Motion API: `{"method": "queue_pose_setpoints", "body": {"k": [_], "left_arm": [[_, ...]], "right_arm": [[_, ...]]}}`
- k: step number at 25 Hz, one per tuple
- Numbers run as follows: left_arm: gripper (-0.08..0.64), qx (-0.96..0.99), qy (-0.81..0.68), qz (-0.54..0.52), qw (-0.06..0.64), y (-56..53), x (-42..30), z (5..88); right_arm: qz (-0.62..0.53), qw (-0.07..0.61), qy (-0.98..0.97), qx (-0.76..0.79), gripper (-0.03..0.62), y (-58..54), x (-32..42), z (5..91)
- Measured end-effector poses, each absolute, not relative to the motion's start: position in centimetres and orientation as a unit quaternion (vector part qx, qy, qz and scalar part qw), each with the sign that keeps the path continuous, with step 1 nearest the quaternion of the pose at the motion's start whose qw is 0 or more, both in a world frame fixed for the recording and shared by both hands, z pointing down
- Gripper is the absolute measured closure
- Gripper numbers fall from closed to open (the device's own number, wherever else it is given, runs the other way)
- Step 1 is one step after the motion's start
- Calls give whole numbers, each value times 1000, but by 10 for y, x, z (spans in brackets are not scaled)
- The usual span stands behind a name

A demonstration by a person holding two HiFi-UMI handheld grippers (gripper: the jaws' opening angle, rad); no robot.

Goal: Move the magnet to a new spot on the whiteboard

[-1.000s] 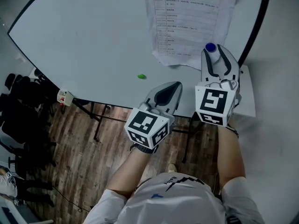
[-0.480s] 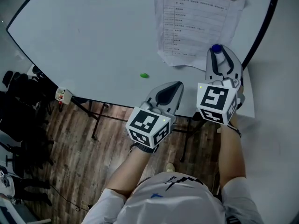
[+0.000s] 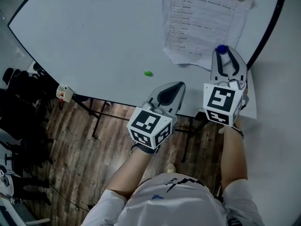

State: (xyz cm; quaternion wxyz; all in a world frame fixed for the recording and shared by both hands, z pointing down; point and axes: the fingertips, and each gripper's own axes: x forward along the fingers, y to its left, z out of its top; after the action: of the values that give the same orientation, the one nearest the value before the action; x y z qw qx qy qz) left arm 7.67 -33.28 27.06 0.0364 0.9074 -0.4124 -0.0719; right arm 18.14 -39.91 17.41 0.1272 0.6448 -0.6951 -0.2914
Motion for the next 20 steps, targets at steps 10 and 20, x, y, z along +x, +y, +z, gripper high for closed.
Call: {"method": "queue_pose_setpoints", "body": {"k": [10,20], "left_arm": [[549,906,-415,-72,39,-330,71,273],[549,903,-423,-70,41,-313,55,280]], "right_arm": [[-286,117,-714,629,462,-390,167,184],[-265,111,-733,617,462,-371,148,201]]}}
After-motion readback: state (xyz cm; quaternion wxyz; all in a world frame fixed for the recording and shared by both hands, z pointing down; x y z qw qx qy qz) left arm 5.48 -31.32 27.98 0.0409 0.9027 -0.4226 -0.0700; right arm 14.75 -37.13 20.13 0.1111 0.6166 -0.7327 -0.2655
